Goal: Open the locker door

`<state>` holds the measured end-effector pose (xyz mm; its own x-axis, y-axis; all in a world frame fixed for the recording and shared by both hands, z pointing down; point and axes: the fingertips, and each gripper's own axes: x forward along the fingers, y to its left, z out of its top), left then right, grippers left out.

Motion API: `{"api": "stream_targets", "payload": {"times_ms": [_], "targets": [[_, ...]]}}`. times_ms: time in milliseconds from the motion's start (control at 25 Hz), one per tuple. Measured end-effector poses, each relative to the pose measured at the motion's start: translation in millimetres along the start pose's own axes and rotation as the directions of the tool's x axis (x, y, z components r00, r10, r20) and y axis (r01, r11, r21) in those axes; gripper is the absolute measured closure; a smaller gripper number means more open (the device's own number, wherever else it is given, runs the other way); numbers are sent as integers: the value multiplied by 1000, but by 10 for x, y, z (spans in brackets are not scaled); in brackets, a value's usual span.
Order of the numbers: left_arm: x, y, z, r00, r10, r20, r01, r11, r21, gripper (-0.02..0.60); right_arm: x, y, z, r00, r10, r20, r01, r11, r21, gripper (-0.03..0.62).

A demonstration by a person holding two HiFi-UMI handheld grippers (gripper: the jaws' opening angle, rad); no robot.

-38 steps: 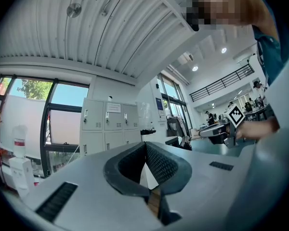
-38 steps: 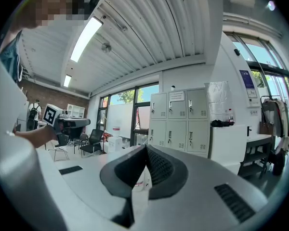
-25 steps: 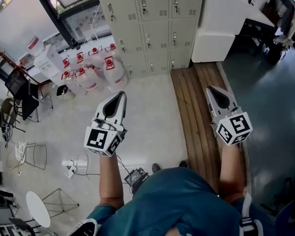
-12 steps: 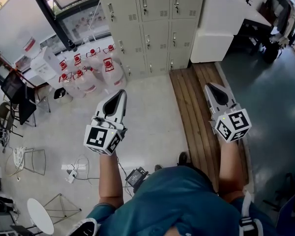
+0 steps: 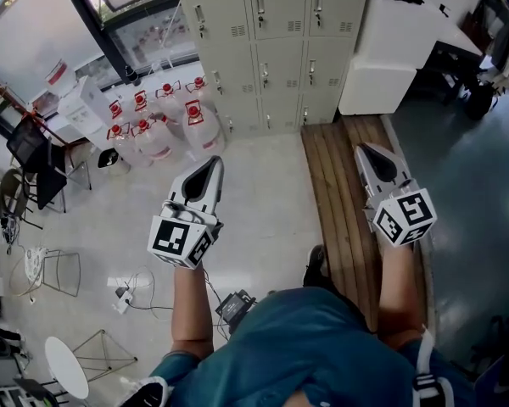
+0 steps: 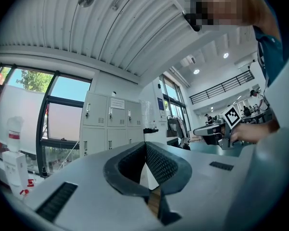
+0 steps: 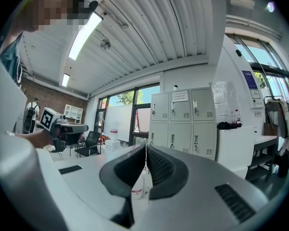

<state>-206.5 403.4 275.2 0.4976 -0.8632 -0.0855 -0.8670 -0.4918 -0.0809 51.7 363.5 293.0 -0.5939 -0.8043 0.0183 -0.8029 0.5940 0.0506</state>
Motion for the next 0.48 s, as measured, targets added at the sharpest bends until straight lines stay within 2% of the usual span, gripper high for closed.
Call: {"api": "stream_targets", "payload": {"times_ms": [480], "targets": [[1272,221,-143,995,83,-48,-81,996,38,565,1009,-1190,-99,995,95,21,-96,994,53,557]]}}
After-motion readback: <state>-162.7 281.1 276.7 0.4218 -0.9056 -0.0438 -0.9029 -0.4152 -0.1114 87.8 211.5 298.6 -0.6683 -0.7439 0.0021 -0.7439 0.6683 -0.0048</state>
